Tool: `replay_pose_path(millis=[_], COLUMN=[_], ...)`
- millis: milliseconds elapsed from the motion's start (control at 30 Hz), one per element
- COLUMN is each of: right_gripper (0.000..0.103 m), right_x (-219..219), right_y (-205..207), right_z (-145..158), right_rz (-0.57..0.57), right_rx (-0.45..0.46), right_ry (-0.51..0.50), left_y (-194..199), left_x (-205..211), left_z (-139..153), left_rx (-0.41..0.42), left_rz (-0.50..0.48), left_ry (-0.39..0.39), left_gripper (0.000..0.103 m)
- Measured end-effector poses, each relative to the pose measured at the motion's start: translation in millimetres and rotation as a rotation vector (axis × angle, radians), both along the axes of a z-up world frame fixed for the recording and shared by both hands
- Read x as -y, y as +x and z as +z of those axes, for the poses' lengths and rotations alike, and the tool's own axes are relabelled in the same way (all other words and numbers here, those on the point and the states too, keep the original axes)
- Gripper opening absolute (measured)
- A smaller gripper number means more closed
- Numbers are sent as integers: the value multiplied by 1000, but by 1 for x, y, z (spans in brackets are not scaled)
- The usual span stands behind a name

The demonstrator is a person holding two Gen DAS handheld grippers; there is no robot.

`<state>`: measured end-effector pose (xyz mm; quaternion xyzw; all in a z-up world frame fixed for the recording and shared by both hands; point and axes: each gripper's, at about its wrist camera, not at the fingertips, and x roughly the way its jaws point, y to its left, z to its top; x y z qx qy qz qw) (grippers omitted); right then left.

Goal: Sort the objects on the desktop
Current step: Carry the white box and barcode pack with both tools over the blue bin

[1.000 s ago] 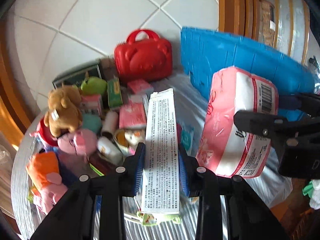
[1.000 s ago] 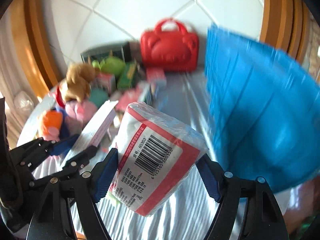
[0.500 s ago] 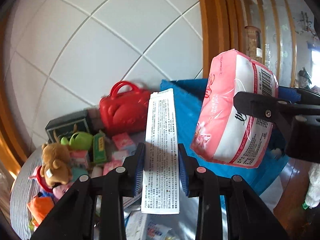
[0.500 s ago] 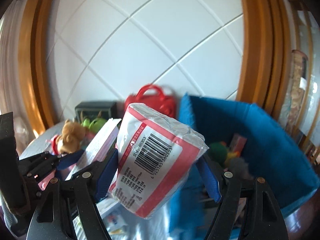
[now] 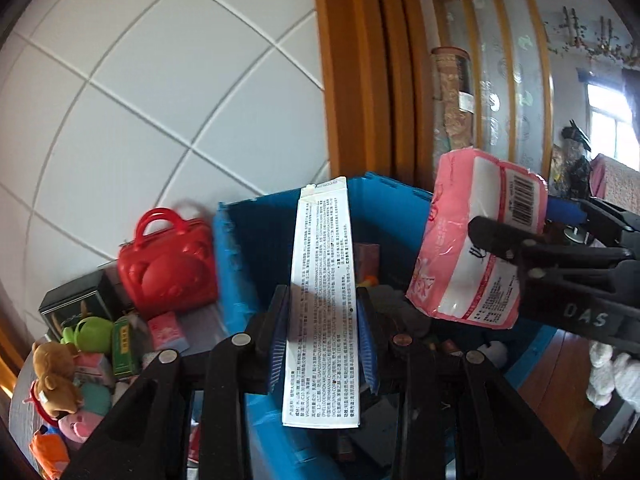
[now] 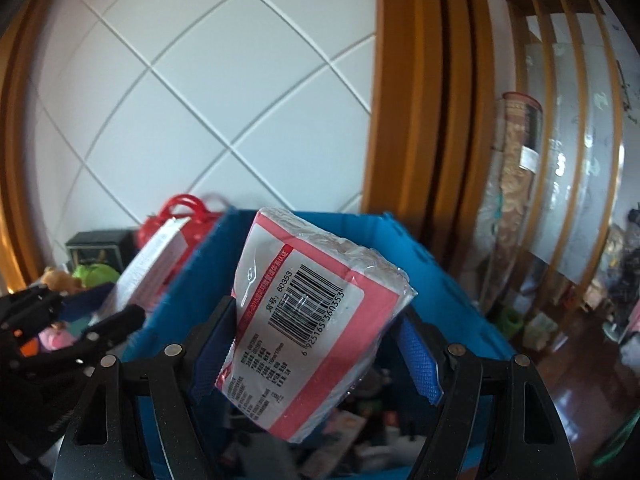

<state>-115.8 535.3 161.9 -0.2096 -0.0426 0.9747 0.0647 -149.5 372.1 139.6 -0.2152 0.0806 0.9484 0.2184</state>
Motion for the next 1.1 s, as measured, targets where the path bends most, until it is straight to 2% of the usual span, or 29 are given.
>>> replay_pose_path(millis=[133, 333, 533, 633, 733, 867, 967, 1100], right_gripper=[77, 77, 77, 77, 77, 78, 77, 78], right_x=[-36, -72, -95, -97, -102, -101, -98, -99], right_y=[-9, -23, -36, -39, -41, -41, -52, -53], right_z=[-14, -36, -52, -56, -58, -49, -53, -54], right_rz=[-19, -25, -17, -14, -3, -8, -11, -32], right_rx=[38, 105, 118, 111, 105, 70, 98, 111], right_ry=[27, 51, 30, 25, 11, 11, 24, 30], left_y=[0, -13, -29, -28, -31, -38, -50, -53], left_x=[-46, -81, -93, -92, -90, -89, -81, -70], left_z=[-6, -8, -20, -17, -17, -13, -19, -21], left_rx=[23, 56, 98, 74, 85, 23, 126, 145], left_rz=[-42, -40, 8, 23, 26, 86, 53, 56], left_ry=[-44, -92, -130, -119, -110, -142, -77, -6], left_gripper=[31, 31, 31, 31, 31, 31, 31, 31])
